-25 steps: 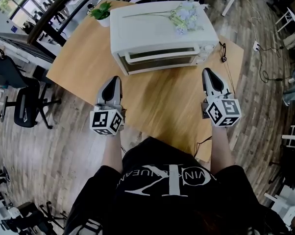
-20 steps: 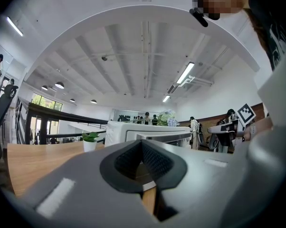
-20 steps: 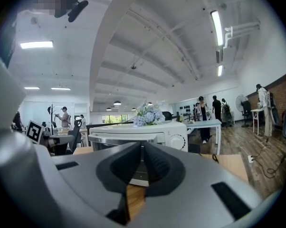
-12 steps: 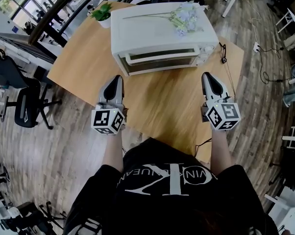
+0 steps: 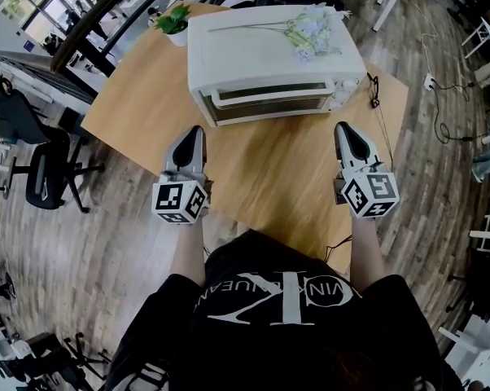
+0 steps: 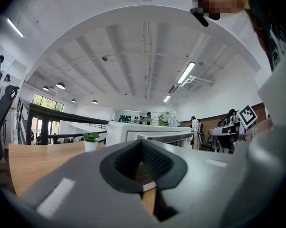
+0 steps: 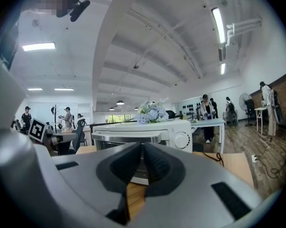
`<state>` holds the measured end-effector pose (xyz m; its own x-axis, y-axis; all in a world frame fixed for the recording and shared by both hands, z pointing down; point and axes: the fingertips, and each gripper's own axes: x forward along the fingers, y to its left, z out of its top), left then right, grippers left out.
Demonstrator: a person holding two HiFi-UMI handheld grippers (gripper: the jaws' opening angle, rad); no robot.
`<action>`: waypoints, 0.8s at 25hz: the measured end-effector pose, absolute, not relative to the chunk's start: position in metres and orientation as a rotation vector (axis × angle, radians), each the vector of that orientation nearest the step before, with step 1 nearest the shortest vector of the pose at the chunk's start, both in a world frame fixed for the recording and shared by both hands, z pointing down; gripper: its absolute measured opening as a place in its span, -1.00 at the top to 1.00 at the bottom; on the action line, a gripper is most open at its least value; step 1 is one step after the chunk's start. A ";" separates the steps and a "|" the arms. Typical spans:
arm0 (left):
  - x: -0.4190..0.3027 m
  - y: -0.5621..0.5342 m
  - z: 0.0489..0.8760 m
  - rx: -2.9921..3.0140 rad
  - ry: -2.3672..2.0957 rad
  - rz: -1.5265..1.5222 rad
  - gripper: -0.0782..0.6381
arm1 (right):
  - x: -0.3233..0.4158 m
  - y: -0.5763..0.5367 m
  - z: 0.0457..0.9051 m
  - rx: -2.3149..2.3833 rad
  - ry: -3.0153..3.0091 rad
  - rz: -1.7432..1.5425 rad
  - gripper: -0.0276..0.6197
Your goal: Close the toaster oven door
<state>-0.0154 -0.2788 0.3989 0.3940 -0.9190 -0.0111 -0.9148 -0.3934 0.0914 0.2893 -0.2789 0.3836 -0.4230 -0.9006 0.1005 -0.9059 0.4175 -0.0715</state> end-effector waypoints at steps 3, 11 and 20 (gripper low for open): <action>-0.016 -0.278 0.399 2.559 -1.693 -0.089 0.75 | 0.289 -0.279 0.383 1.660 -2.608 0.177 0.83; -0.017 -0.276 0.399 2.553 -1.702 -0.090 0.75 | 0.291 -0.278 0.383 1.662 -2.613 0.178 0.83; -0.018 -0.274 0.400 2.548 -1.710 -0.088 0.75 | 0.290 -0.278 0.385 1.652 -2.613 0.176 0.83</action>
